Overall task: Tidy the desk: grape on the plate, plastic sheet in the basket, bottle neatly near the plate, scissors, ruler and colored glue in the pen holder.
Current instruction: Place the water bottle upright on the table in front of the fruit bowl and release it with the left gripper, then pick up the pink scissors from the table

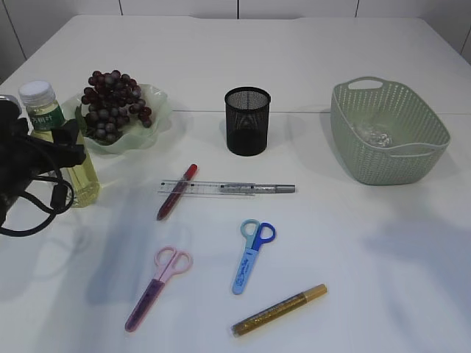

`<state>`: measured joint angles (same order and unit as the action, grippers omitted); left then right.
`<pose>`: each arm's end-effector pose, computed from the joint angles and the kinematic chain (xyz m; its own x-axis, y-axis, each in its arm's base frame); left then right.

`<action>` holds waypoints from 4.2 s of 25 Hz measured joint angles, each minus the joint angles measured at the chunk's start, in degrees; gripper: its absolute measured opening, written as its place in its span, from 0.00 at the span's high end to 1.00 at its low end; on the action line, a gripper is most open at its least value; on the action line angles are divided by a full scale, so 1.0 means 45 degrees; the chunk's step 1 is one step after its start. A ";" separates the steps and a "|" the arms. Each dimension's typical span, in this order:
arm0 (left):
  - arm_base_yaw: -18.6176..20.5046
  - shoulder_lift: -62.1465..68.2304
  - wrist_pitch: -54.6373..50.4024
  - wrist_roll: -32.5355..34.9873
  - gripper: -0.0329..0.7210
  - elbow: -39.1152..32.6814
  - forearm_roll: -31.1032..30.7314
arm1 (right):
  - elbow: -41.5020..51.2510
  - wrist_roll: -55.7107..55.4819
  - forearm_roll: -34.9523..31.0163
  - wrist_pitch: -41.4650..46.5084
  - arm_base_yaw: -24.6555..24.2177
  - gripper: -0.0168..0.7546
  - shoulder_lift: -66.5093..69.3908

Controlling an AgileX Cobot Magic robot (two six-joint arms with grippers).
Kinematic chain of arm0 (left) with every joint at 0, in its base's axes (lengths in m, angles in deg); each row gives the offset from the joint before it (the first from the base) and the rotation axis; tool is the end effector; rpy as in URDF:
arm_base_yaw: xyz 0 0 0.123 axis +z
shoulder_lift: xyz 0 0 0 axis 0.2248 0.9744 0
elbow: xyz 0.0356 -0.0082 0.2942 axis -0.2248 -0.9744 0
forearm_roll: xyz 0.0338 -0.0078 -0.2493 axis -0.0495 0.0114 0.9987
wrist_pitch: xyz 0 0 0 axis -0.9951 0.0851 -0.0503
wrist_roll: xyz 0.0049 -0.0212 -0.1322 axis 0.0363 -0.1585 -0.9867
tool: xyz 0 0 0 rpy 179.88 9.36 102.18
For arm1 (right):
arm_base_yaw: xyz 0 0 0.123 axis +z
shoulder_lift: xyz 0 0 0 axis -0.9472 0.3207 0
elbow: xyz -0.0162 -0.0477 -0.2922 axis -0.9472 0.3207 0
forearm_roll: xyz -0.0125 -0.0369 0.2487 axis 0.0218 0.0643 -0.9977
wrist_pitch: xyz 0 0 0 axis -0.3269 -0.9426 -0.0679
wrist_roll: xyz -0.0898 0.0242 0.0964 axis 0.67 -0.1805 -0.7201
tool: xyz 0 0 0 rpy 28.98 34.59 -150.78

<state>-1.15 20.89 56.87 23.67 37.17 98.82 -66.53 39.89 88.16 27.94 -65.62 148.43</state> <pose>0.3680 -0.0562 0.1408 -0.1080 0.0124 -0.9941 -0.0209 0.9997 0.0147 0.1967 0.0228 0.3562 -0.8620 -0.0635 -0.5030 -0.0917 0.9953 0.0315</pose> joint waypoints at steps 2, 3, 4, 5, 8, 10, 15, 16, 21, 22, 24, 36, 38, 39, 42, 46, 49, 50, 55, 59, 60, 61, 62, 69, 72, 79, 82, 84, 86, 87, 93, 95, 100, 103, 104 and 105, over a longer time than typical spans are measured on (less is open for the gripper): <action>0.0000 -0.0023 0.0000 0.0000 0.17 0.0000 0.0025 | 0.0000 0.0000 0.0000 0.0000 0.0000 0.46 0.0000; 0.0000 -0.0023 0.0000 0.0000 0.17 0.0000 0.0025 | 0.0000 0.0000 0.0000 0.0000 0.0000 0.46 0.0000; 0.0000 -0.0023 0.0000 0.0006 0.17 0.0000 0.0043 | 0.0000 0.0000 0.0000 0.0000 0.0000 0.46 0.0000; 0.0000 -0.0023 0.0000 0.0006 0.17 0.0000 0.0043 | 0.0000 0.0000 0.0000 0.0000 0.0000 0.46 0.0000; 0.0000 -0.0023 0.0000 0.0006 0.17 0.0000 0.0074 | 0.0000 0.0000 0.0000 0.0000 0.0000 0.46 0.0000; 0.0000 -0.0097 0.0000 0.0006 0.17 0.0000 0.0173 | 0.0000 0.0000 0.0000 0.0000 0.0000 0.46 0.0000; 0.0000 -0.0627 -0.0073 0.0006 0.17 0.0000 0.0467 | 0.0000 0.0000 0.0000 0.0000 0.0000 0.46 0.0000; 0.0000 -0.0754 -0.0041 0.0006 0.17 0.0000 0.0494 | 0.0000 0.0000 0.0000 0.0000 0.0000 0.46 0.0000; 0.0000 -0.1139 -0.0016 0.0006 0.17 0.0000 0.0376 | 0.0000 0.0000 0.0000 0.0000 0.0000 0.46 0.0000; 0.0000 -0.1232 -0.0016 0.0006 0.17 0.0000 0.0316 | 0.0000 0.0000 0.0000 0.0000 0.0000 0.46 0.0000; 0.0000 -0.1483 -0.0016 0.0006 0.17 0.0000 0.0229 | 0.0000 0.0000 0.0000 0.0000 0.0000 0.46 0.0000; 0.0000 -0.3851 -0.2240 0.0006 0.17 0.0000 0.0139 | 0.0000 0.0000 0.0000 0.0000 0.0000 0.46 0.0000; 0.0000 -0.4483 -0.3117 0.0006 0.17 0.0000 0.0131 | 0.0000 0.0000 0.0000 0.0000 0.0000 0.46 0.0000; 0.0000 -0.4837 -0.3578 0.0006 0.17 0.0000 0.0131 | 0.0000 0.0000 0.0000 0.0000 0.0000 0.46 0.0000; 0.0000 -0.5949 -0.4720 0.0027 0.17 0.0000 0.0131 | 0.0000 0.0000 0.0000 0.0000 0.0000 0.46 0.0000; 0.0000 -0.7611 -0.6160 0.0071 0.18 0.0000 0.0131 | 0.0000 0.0000 0.0000 0.0000 0.0000 0.46 0.0000; 0.0000 -0.8862 -0.7865 0.0104 0.18 0.0000 -0.0200 | 0.0000 0.0000 -0.0155 0.0000 0.0000 0.46 0.0000; 0.0000 -0.9321 -0.8608 0.0113 0.18 0.0000 -0.0437 | 0.0000 0.0000 -0.0254 0.0000 0.0000 0.46 0.0000; 0.0000 -1.1517 -1.3213 0.0164 0.22 0.0533 -0.1927 | 0.0000 -0.0023 -0.0567 0.0000 0.0000 0.46 0.0000; 0.0000 -1.3030 -1.6889 0.0173 0.25 0.1552 -0.2266 | 0.0000 -0.0074 -0.0619 0.0000 0.0000 0.46 0.0000; 0.0000 -1.3302 -1.7771 0.0193 0.25 0.1793 -0.2297 | 0.0000 -0.0125 -0.0627 0.0000 0.0000 0.46 0.0000; 0.0000 -1.3519 -1.8478 0.0193 0.25 0.2079 -0.2303 | 0.0000 -0.0157 -0.0627 0.0000 0.0000 0.46 0.0000; 0.0000 -1.3636 -1.9323 0.0193 0.26 0.2371 -0.2327 | 0.0000 -0.0167 -0.0647 0.0000 0.0000 0.46 0.0000; 0.0000 -1.3784 -2.4156 0.0193 0.26 0.4306 -0.1914 | 0.0000 -0.0217 -0.1167 0.0000 0.0000 0.46 0.0000; 0.0000 -1.3550 -2.5537 0.0193 0.26 0.5023 -0.1524 | 0.0000 -0.0217 -0.1333 0.0000 0.0000 0.46 0.0000; -0.0020 -1.2378 -2.7432 0.0151 0.26 0.6198 -0.0780 | 0.0000 -0.0255 -0.1592 0.0000 0.0000 0.46 0.0000; -0.0168 -1.2016 -2.7820 -0.0288 0.26 0.6555 -0.0733 | 0.0000 -0.0310 -0.1895 0.0000 0.0000 0.46 0.0000; -0.0430 -1.1621 -2.8364 -0.0555 0.26 0.6892 -0.0733 | 0.0000 -0.0340 -0.2048 0.0000 0.0000 0.46 0.0026; -0.0830 -1.1067 -2.8925 -0.0760 0.26 0.7313 -0.0763 | 0.0000 -0.0400 -0.2212 0.0000 0.0000 0.46 0.0086; -0.1115 -1.0816 -2.9185 -0.0900 0.26 0.7554 -0.0895 | 0.0000 -0.0401 -0.2291 0.0000 0.0000 0.46 0.0159; -0.3033 -0.8808 -3.0289 -0.2296 0.27 0.8595 -0.2644 | 0.0000 -0.0452 -0.2454 0.0000 0.0000 0.46 0.0541; -0.3703 -0.8113 -3.0344 -0.2744 0.29 0.8713 -0.3042 | 0.0000 -0.0452 -0.2465 0.0000 0.0000 0.46 0.0668; -0.4831 -0.6274 -3.0330 -0.3614 0.35 0.8744 -0.3161 | 0.0000 -0.0452 -0.2485 0.0000 0.0000 0.46 0.0918; -0.5045 -0.5127 -3.0330 -0.3698 0.36 0.8744 -0.3161 | 0.0000 -0.0452 -0.2485 0.0000 0.0000 0.46 0.1094; -0.5045 -0.4732 -3.0305 -0.3714 0.36 0.8744 -0.3180 | 0.0000 -0.0452 -0.2485 0.0000 0.0000 0.46 0.1150; -0.5045 -0.4343 -3.0281 -0.3714 0.36 0.8744 -0.3180 | 0.0000 -0.0458 -0.2485 0.0000 0.0000 0.46 0.1194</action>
<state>-23.85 1.34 -79.40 6.96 76.52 84.51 -66.53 37.83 76.97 27.94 -65.62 153.80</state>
